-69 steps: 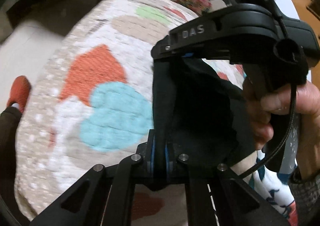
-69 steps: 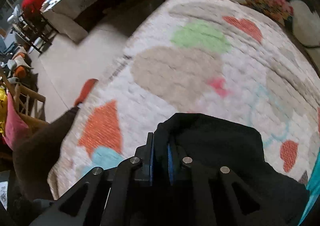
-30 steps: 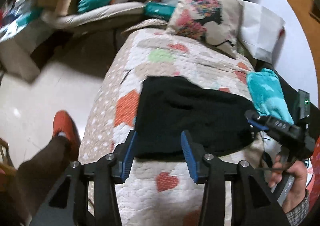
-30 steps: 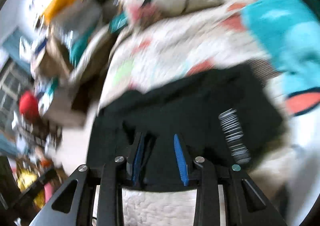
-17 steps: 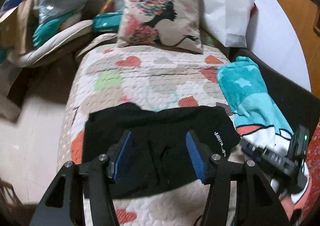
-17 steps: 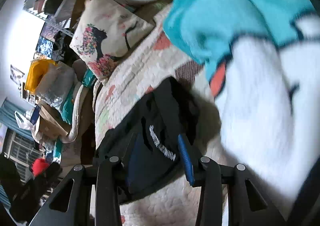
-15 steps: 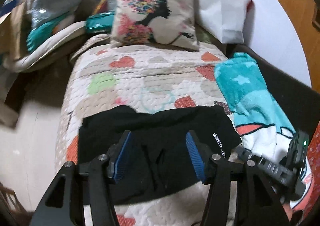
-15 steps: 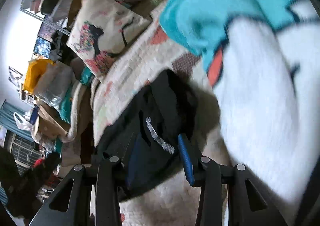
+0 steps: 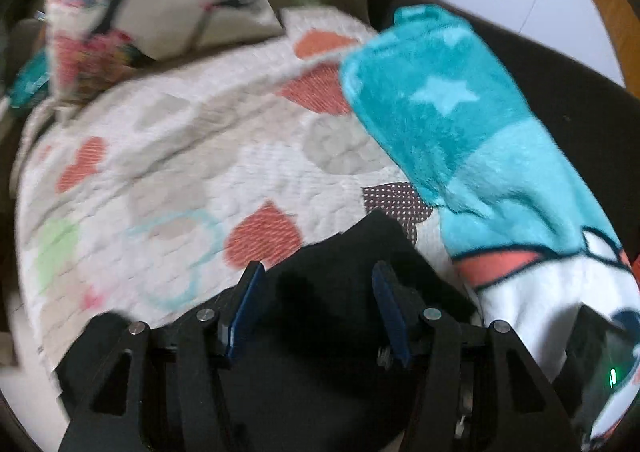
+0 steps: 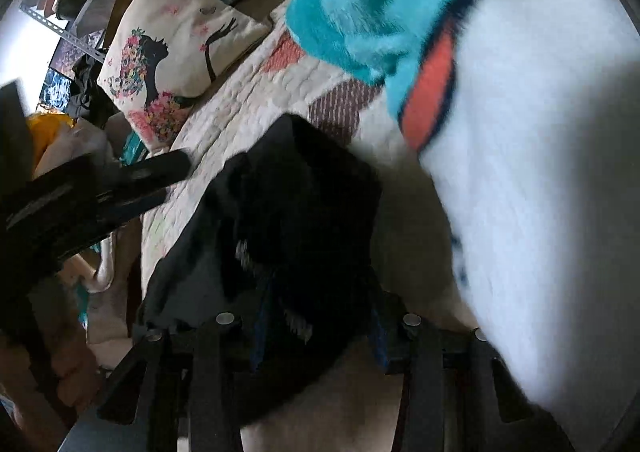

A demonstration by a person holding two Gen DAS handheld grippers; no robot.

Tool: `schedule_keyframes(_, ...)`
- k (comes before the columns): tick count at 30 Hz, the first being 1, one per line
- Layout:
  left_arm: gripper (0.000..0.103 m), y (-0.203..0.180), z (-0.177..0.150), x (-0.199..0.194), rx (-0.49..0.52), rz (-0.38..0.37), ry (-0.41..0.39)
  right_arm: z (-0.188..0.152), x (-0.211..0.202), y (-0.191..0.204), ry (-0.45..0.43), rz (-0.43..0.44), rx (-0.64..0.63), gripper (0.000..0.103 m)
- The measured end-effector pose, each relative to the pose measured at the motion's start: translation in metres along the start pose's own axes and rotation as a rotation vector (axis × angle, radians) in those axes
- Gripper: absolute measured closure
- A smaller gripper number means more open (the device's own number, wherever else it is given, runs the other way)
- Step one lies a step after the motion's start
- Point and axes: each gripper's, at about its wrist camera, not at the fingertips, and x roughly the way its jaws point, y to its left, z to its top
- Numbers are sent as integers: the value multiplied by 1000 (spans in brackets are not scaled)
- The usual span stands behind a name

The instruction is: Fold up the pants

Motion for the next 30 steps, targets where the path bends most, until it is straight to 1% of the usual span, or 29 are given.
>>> schedule_keyframes(3,48,-3,15,33,-2,-47,49,5,7,1,-27,0,-27,55)
schedule_keyframes(5,48,-6,21,49,6,-68,71,6,10,2,-43,0,-43,54)
schedule_keyframes(7,48,-9,25,62,20,-107,103,7,11,2,-54,6,-55,53)
schedule_keyframes(10,49,-19,24,71,73,-108,137,13,16,3,-44,37,-53,53)
schedule_keyframes(11,54,-23,23,70,112,-101,144,14,16,2,-28,52,-47,55)
schedule_keyframes(12,65,-26,21,66,138,-96,140,15,17,4,-16,61,-46,66)
schedule_keyframes(13,71,-25,20,62,139,-98,135,15,17,6,-1,71,-48,72)
schedule_keyframes(15,76,-21,19,47,126,-119,115,15,14,13,7,73,-70,76)
schedule_keyframes(19,77,-12,14,11,97,-123,51,14,-2,36,-19,124,-136,78)
schedule_keyframes(22,77,3,8,-25,51,-136,-12,9,-19,60,-41,171,-212,78)
schedule_keyframes(25,77,30,-1,-63,-11,-147,-77,-1,-33,94,-56,203,-325,79)
schedule_keyframes(26,77,40,-6,-72,-26,-149,-91,-7,-38,110,-59,211,-382,79)
schedule_keyframes(28,77,61,-20,-93,-76,-148,-125,-18,-41,127,-57,218,-454,79)
schedule_keyframes(30,77,87,-39,-110,-134,-140,-152,-30,-39,146,-34,233,-521,79)
